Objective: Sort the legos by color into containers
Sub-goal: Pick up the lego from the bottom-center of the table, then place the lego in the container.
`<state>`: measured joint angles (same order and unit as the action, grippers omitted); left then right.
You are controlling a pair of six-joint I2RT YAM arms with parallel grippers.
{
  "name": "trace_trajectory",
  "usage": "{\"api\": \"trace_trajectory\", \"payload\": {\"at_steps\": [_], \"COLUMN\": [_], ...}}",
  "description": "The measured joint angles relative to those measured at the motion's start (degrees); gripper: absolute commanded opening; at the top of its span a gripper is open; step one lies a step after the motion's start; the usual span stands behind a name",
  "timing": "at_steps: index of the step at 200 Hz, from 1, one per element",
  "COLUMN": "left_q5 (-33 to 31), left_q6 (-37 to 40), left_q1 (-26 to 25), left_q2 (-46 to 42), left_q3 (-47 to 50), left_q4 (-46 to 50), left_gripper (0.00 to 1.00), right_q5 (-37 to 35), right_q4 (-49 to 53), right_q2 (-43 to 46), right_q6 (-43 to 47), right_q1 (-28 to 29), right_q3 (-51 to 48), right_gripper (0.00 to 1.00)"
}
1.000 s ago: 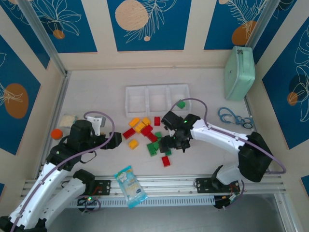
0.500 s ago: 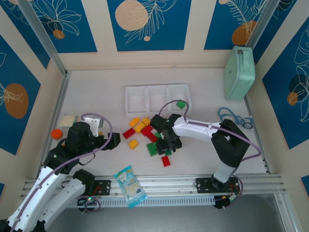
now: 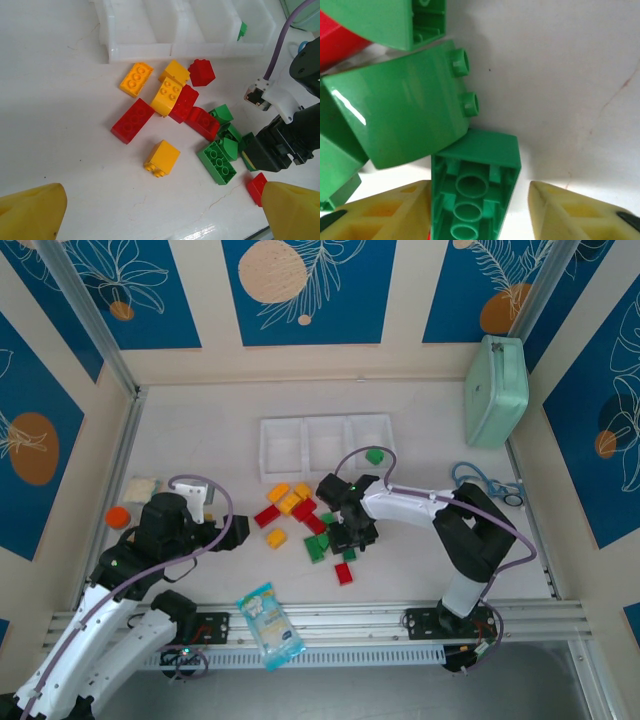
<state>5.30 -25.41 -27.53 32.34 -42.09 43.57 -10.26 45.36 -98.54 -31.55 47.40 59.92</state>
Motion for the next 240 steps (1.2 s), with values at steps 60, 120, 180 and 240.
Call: {"api": "trace_trajectory", "payload": {"at_steps": [60,120,180,240], "left_q5": [0.00,0.50,2.01,5.35], "left_q6": [0.00,0.02,0.04,0.44], "left_q1": [-0.17,-0.50,-0.55,-0.90], "left_q2": [-0.07,-1.07,-1.16,-0.72], "left_q3": [0.00,0.00,0.02,0.42], "left_q4": [0.00,-0.20,-0.83,-1.60], "left_gripper": [0.99,0.99,0.99,0.99], "right_q5": [-0.72,-1.36,2.25,8.13], "right_q4": [-1.36,0.92,-1.44,-5.75], "right_q2": [-0.66,8.33,8.48,-11.34], "right_q6": [0.20,4.22,12.63,19.65], "right_q1": [-0.79,-8.20,-24.83,-33.86], "right_q3": [-0.26,2.56,20.50,34.82], "right_gripper": [0.36,0.32,0.29,0.29]}}
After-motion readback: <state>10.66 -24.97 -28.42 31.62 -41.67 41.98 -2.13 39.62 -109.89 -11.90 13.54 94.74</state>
